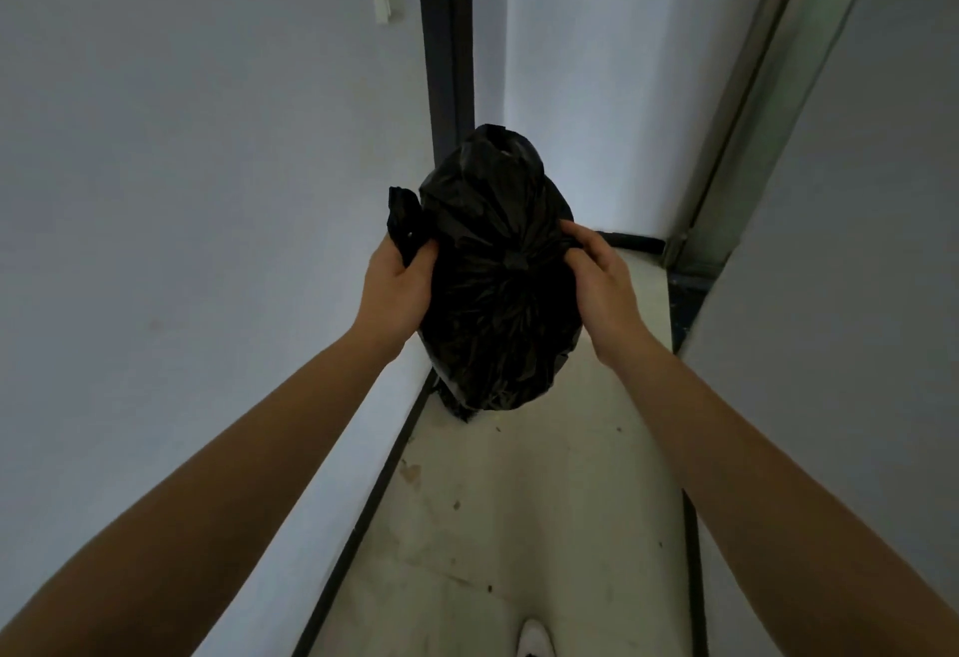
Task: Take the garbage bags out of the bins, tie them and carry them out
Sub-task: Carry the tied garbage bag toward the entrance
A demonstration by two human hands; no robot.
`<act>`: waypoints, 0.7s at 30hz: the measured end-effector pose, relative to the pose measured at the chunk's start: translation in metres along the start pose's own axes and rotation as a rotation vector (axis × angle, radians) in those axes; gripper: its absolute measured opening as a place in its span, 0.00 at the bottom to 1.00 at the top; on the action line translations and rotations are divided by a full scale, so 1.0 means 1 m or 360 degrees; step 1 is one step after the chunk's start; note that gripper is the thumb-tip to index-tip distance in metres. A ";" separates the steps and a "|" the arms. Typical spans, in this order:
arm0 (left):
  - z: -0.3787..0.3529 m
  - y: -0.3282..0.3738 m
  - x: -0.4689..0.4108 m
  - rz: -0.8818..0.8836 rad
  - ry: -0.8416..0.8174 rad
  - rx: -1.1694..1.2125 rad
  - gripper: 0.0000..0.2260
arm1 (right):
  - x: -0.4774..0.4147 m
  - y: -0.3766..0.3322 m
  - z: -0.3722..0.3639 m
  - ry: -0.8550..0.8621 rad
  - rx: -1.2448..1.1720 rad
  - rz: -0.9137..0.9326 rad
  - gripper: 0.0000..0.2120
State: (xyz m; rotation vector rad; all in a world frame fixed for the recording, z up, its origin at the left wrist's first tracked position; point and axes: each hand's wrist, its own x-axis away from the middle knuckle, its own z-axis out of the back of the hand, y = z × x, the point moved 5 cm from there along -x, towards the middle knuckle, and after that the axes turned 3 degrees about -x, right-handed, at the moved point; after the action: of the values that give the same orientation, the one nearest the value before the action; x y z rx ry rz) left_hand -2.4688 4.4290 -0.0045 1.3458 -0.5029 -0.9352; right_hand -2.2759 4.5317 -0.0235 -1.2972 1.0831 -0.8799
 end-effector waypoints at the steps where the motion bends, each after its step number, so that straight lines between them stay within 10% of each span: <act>1: -0.011 -0.006 -0.025 0.0035 0.0009 -0.0006 0.08 | -0.028 0.006 0.002 -0.0013 -0.0005 -0.0025 0.19; 21: -0.053 -0.193 -0.354 0.0460 -0.0090 -0.0291 0.16 | -0.385 0.167 -0.109 -0.0359 0.0300 -0.0472 0.20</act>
State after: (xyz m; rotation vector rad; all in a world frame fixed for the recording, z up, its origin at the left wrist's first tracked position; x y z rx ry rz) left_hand -2.6795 4.7535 -0.1299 1.0518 -0.6218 -0.7624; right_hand -2.5035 4.8825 -0.1378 -1.3800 0.6255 -1.0016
